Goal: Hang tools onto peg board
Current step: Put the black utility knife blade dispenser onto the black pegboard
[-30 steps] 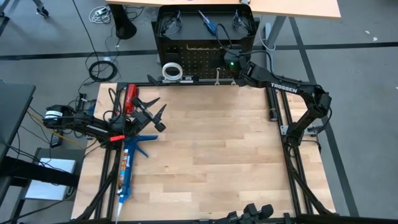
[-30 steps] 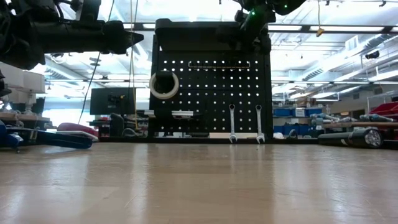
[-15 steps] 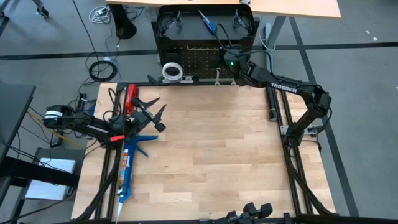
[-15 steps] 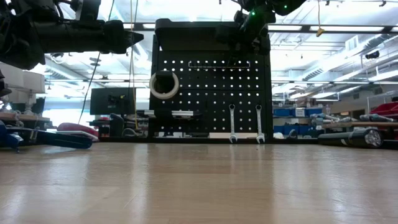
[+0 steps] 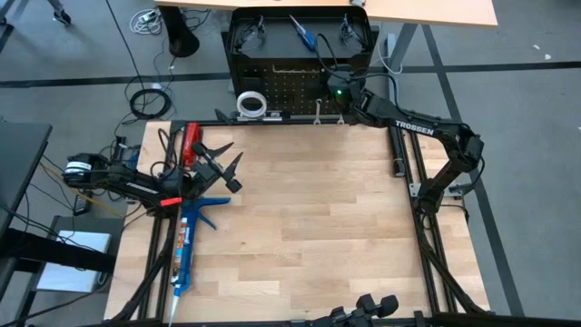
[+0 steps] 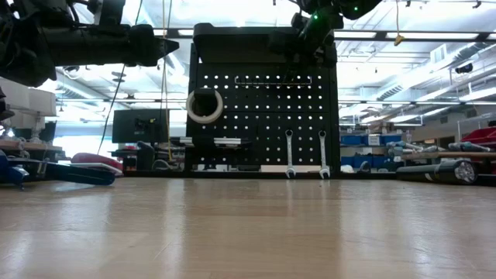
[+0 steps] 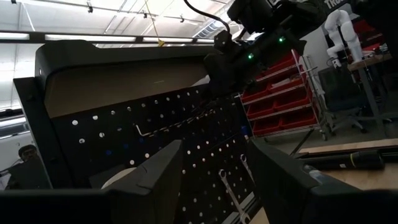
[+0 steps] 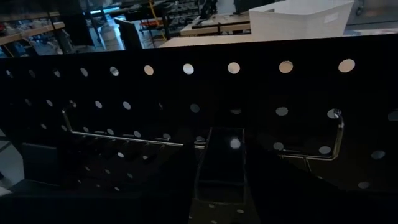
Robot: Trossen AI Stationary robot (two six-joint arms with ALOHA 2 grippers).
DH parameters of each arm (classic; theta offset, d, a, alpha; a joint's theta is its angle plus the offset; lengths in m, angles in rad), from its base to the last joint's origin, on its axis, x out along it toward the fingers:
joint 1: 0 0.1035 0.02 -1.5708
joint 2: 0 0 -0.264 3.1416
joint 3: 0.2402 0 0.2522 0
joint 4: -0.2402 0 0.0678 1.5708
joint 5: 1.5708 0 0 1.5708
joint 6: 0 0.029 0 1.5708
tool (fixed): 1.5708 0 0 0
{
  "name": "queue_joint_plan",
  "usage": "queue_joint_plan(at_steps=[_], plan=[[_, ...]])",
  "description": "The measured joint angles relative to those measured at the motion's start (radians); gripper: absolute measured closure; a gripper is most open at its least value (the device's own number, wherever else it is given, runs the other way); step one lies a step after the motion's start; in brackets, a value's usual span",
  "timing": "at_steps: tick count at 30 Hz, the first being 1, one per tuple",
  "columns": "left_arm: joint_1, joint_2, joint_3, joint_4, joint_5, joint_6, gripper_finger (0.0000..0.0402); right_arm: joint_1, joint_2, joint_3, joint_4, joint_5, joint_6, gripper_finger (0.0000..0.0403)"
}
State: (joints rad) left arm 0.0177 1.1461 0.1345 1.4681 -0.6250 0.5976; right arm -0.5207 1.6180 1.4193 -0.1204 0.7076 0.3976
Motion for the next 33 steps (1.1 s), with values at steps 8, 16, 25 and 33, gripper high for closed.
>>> queue_joint_plan(at_steps=[8, 16, 25, 33], plan=[[0.000, 0.000, 0.000, 0.000, 0.000, 0.000, 0.0209, -0.001, 0.000, 0.000, 0.015, -0.040, -0.008, 0.0253], [0.000, 0.000, 0.000, 0.000, 0.000, 0.000, 0.0209, -0.001, 0.000, 0.000, 0.023, -0.040, -0.009, 0.0247], [0.000, 0.000, 0.000, 0.000, 0.000, 0.000, 0.0209, 0.052, 0.000, 0.000, 0.008, -0.065, -0.055, 0.0245], [0.000, 0.000, 0.000, -0.006, -0.001, 0.001, 0.0209, 0.101, -0.023, -0.001, -0.051, -0.049, -0.052, 0.0247]])
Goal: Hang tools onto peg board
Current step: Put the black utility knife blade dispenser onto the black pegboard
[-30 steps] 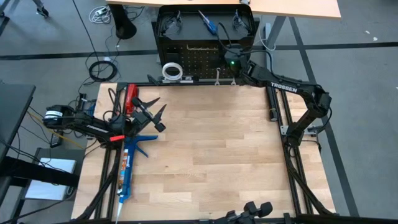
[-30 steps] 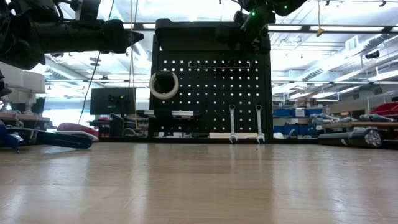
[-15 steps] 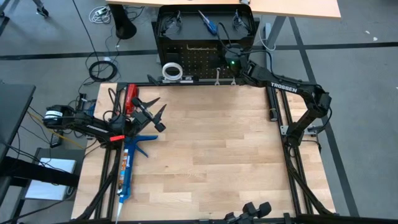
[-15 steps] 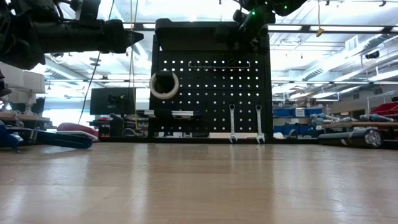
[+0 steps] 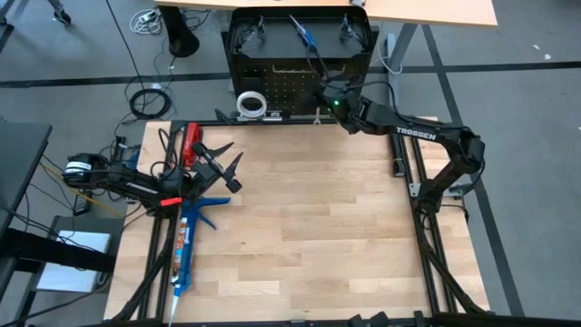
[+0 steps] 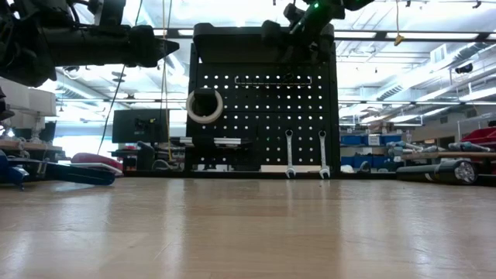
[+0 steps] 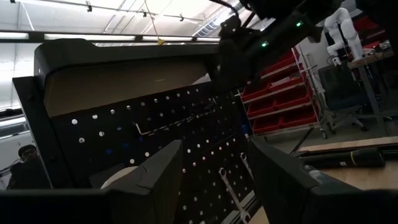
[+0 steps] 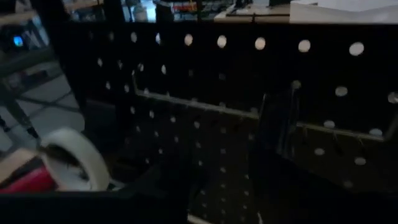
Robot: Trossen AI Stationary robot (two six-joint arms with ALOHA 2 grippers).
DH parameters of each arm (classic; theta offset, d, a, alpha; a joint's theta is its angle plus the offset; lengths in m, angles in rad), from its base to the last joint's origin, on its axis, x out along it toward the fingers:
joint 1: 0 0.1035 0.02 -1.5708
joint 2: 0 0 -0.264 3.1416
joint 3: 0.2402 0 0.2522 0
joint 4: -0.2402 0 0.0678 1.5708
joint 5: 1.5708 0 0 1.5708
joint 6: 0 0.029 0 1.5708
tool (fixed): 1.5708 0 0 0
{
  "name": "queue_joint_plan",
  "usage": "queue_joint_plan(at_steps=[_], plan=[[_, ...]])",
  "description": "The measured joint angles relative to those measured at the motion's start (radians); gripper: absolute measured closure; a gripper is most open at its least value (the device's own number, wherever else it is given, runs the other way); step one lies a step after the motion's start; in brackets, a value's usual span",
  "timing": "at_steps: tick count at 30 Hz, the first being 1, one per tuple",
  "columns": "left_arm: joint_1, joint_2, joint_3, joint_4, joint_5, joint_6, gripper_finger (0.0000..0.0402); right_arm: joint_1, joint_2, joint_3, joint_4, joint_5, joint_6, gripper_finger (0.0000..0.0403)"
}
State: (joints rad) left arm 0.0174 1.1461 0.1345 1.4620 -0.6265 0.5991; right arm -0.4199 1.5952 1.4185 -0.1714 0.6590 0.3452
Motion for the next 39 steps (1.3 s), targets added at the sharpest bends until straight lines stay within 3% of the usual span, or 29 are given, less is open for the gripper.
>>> queue_joint_plan(at_steps=[7, 18, 27, 32, 36, 39], plan=[[0.000, 0.000, 0.000, 0.000, -0.002, 0.002, 0.0209, 0.033, -0.009, 0.000, -0.145, -0.115, -0.110, 0.0247], [0.000, 0.000, 0.000, -0.003, -0.005, 0.002, 0.0209, -0.009, 0.074, -0.001, -0.190, 0.002, -0.368, 0.0267], [0.000, 0.000, 0.000, -0.014, -0.012, 0.024, 0.0209, 0.069, 0.073, -0.001, -0.230, 0.122, -0.727, 0.0286], [0.000, 0.000, 0.000, -0.027, -0.016, 0.025, 0.0209, 0.110, 0.073, -0.001, -0.229, 0.310, -0.939, 0.0290], [0.003, 0.000, 0.000, -0.039, -0.016, 0.025, 0.0209, 0.119, 0.073, -0.001, -0.234, 0.295, -1.173, 0.0290], [0.013, 0.000, 0.000, -0.041, -0.016, 0.026, 0.0209, 0.110, 0.073, -0.001, -0.214, 0.267, -1.245, 0.0284]])
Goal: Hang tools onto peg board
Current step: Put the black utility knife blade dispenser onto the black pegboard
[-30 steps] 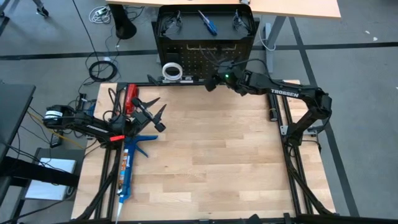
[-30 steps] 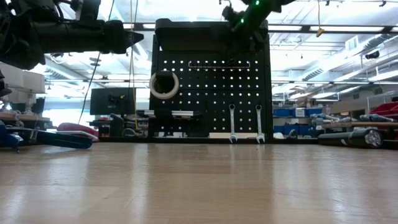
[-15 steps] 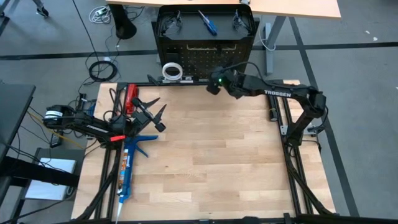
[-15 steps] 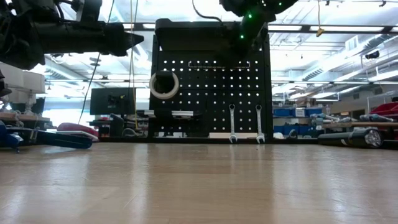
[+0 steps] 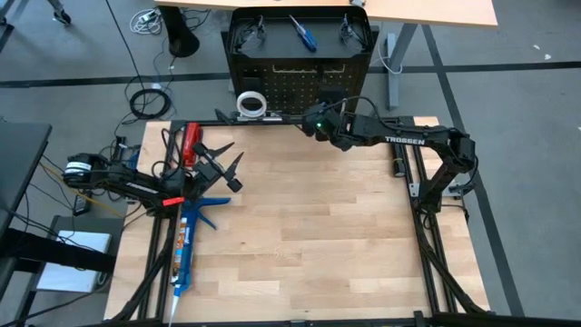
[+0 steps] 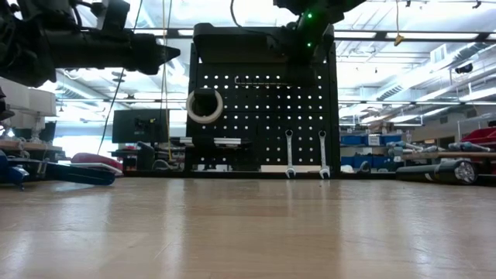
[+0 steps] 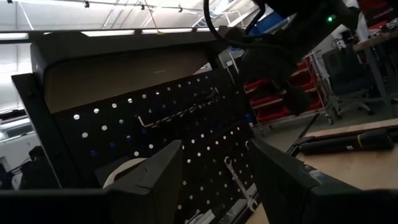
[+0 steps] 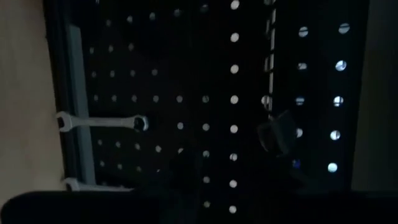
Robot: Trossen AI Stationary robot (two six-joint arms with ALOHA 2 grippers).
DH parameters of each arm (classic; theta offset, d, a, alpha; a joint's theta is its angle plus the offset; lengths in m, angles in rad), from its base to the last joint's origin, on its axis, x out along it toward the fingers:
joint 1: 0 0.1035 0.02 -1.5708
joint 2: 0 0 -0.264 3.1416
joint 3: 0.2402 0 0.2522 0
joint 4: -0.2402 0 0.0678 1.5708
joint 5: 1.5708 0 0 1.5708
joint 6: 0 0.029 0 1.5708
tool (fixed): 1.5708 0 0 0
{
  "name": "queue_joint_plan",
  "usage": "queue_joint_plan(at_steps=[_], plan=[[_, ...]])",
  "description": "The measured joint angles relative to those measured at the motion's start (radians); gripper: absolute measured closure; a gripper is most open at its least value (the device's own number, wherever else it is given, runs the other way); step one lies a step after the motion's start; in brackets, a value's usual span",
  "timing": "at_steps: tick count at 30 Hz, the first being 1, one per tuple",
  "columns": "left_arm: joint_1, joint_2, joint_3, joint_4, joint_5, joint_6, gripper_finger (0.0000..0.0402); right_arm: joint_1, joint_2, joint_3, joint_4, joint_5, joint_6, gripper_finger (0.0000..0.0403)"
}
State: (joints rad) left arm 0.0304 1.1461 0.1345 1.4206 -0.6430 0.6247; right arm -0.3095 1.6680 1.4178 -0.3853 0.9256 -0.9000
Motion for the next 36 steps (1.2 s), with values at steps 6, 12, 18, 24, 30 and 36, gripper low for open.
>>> queue_joint_plan(at_steps=[6, 12, 18, 24, 30, 36], plan=[[0.040, 0.000, 0.000, -0.046, -0.020, 0.000, 0.0209, 0.008, 0.000, 0.000, 0.040, -0.045, -0.112, 0.0240], [0.089, 0.000, 0.000, -0.100, -0.024, 0.000, 0.0209, 0.014, -0.001, 0.000, 0.078, -0.037, -0.151, 0.0164], [0.120, 0.000, 0.000, -0.110, -0.041, -0.011, 0.0209, -0.004, -0.002, 0.000, 0.085, -0.029, -0.190, 0.0115], [0.181, 0.000, 0.000, -0.078, -0.032, -0.082, 0.0209, -0.055, -0.014, 0.000, 0.071, -0.068, -0.136, 0.0126], [0.204, 0.001, 0.020, -0.082, -0.026, -0.080, 0.0209, -0.014, -0.071, 0.000, -0.042, -0.146, -0.016, 0.0154], [0.204, 0.006, 0.053, -0.081, -0.026, -0.082, 0.0209, -0.009, -0.133, 0.000, -0.022, -0.235, 0.078, 0.0164]])
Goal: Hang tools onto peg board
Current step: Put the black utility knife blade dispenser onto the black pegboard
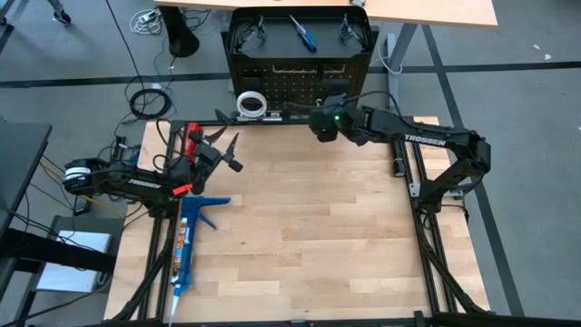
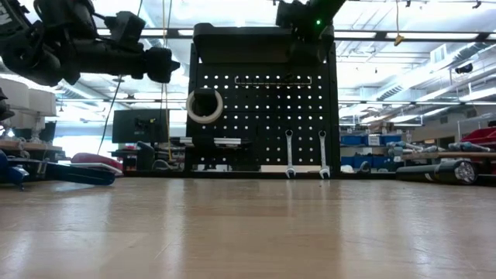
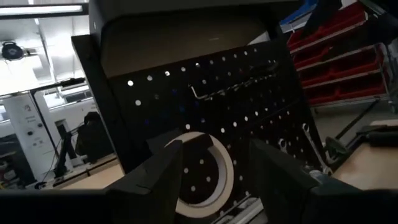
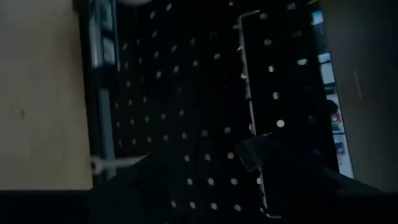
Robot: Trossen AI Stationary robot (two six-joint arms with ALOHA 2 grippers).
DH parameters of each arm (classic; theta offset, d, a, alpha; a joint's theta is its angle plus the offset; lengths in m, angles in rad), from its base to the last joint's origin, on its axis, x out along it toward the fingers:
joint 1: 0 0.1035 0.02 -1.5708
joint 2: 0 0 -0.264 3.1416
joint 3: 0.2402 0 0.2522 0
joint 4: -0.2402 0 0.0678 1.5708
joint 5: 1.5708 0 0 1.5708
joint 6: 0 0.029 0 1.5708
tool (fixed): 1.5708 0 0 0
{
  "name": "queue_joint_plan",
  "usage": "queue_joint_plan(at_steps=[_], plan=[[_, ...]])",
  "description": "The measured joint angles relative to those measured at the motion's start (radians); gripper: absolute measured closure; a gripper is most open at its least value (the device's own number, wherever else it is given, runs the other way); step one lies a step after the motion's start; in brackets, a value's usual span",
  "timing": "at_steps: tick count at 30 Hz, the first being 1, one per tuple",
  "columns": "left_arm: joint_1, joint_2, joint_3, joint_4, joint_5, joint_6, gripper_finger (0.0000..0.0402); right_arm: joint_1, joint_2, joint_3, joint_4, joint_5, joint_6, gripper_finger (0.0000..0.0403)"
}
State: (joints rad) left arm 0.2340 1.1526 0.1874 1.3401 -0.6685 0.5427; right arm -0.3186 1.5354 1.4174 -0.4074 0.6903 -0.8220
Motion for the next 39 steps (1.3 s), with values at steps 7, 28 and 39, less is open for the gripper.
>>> queue_joint_plan(at_steps=[7, 28, 39], plan=[[-0.072, 0.000, 0.002, -0.002, 0.036, -0.341, 0.0209, -0.013, -0.013, 0.000, 0.045, -0.042, 0.214, 0.0165], [-0.221, -0.001, 0.247, -0.862, 0.077, -0.268, 0.0209, -0.078, -0.010, -0.112, 0.081, -0.222, 0.692, 0.0178], [-0.232, -0.032, 0.443, -0.885, 0.327, -0.762, 0.0209, -0.072, -0.011, -0.159, 0.213, -0.271, 1.006, 0.0190]])
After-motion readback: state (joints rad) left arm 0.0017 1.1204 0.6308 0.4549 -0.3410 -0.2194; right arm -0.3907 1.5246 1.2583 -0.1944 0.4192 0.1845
